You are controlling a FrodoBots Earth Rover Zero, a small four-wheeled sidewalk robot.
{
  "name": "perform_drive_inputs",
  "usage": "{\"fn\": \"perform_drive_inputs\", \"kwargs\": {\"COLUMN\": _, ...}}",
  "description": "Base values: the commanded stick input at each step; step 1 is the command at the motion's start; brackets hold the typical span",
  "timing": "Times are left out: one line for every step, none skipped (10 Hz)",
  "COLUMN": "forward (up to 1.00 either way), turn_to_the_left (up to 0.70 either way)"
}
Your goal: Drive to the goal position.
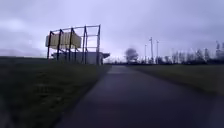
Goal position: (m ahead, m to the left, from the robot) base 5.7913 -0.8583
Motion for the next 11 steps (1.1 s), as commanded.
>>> {"fn": "perform_drive_inputs", "kwargs": {"forward": 1.00, "turn_to_the_left": 0.00}}
{"fn": "perform_drive_inputs", "kwargs": {"forward": 1.00, "turn_to_the_left": 0.01}}
{"fn": "perform_drive_inputs", "kwargs": {"forward": 1.00, "turn_to_the_left": 0.02}}
{"fn": "perform_drive_inputs", "kwargs": {"forward": 1.00, "turn_to_the_left": 0.01}}
{"fn": "perform_drive_inputs", "kwargs": {"forward": 1.00, "turn_to_the_left": 0.00}}
{"fn": "perform_drive_inputs", "kwargs": {"forward": 1.00, "turn_to_the_left": 0.00}}
{"fn": "perform_drive_inputs", "kwargs": {"forward": 1.00, "turn_to_the_left": 0.00}}
{"fn": "perform_drive_inputs", "kwargs": {"forward": 1.00, "turn_to_the_left": -0.12}}
{"fn": "perform_drive_inputs", "kwargs": {"forward": 1.00, "turn_to_the_left": -0.30}}
{"fn": "perform_drive_inputs", "kwargs": {"forward": 1.00, "turn_to_the_left": -0.40}}
{"fn": "perform_drive_inputs", "kwargs": {"forward": 1.00, "turn_to_the_left": -0.40}}
